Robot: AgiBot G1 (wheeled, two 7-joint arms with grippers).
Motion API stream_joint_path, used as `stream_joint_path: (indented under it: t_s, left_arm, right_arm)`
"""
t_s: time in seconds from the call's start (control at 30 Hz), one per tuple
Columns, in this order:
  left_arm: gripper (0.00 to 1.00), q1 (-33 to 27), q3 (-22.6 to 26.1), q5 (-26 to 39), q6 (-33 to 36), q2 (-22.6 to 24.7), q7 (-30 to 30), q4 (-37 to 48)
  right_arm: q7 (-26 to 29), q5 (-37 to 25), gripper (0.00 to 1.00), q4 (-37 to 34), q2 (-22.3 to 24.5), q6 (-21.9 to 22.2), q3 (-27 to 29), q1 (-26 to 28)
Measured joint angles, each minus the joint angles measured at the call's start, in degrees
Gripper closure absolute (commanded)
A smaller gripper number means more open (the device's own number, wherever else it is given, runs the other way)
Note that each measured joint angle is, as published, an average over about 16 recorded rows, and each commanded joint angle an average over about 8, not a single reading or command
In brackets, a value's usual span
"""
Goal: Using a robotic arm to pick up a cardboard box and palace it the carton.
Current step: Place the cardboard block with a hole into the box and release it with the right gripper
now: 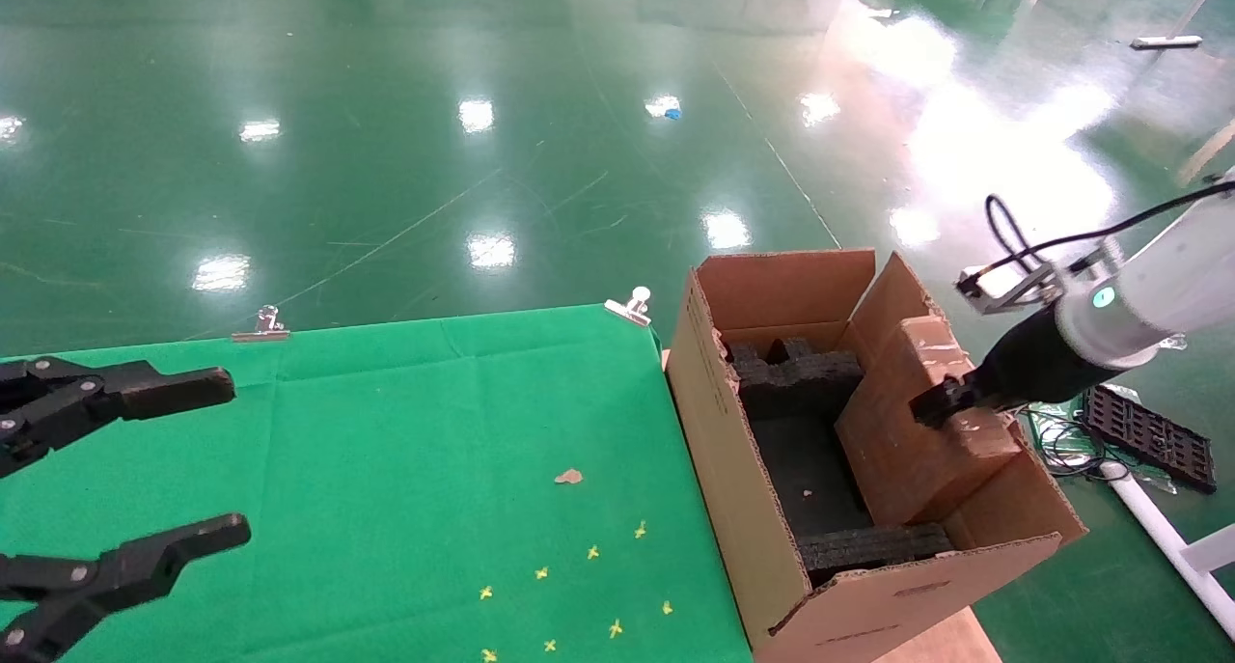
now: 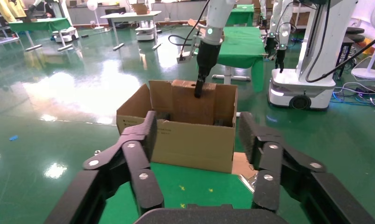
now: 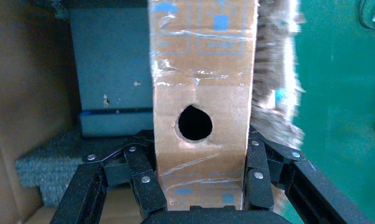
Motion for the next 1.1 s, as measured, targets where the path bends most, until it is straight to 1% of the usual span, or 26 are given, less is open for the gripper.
stream_joint_path:
  t_s: [0.3, 0.43, 0.47, 0.5, 0.7, 0.73, 0.77, 1.1]
  left_arm:
    - [0.0, 0.0, 0.0, 0.0, 0.0, 0.0, 0.0, 0.0]
    - [0.0, 0.0, 0.0, 0.0, 0.0, 0.0, 0.0, 0.0]
    - [0.0, 0.0, 0.0, 0.0, 0.0, 0.0, 0.0, 0.0]
    - [0.0, 0.0, 0.1, 0.0, 0.0, 0.0, 0.0, 0.0]
    - [0.0, 0.0, 0.1, 0.0, 0.0, 0.0, 0.0, 0.0]
    - [0.0, 0.0, 0.1, -0.1, 0.0, 0.0, 0.0, 0.0]
    - [0.0, 0.0, 0.1, -0.1, 0.0, 0.0, 0.0, 0.0]
    - [0.0, 0.0, 0.1, -0.1, 0.0, 0.0, 0.1, 0.0]
  right_arm:
    - [-2.5, 2.4, 1.0, -3.5, -2.6, 5.7, 1.3, -7.4]
    - [-3.9, 3.7, 1.0, -4.8, -3.1, 7.2, 2.1, -9.8]
    - [-4.3, 4.0, 0.97, -5.2, -3.1, 7.3, 2.3, -10.3]
    - [-4.6, 4.4, 0.87, -5.5, -3.2, 7.5, 2.4, -10.7]
    - [-6.7, 5.9, 0.12, -7.4, -3.4, 7.4, 3.4, -12.0]
    - [-7.0, 6.1, 0.02, -7.7, -3.5, 7.3, 3.5, -12.0]
    - [-7.3, 6.2, 0.0, -8.0, -3.5, 7.1, 3.6, -12.0]
    - [-8.9, 6.3, 0.0, -10.6, -4.3, 5.8, 3.7, -11.0]
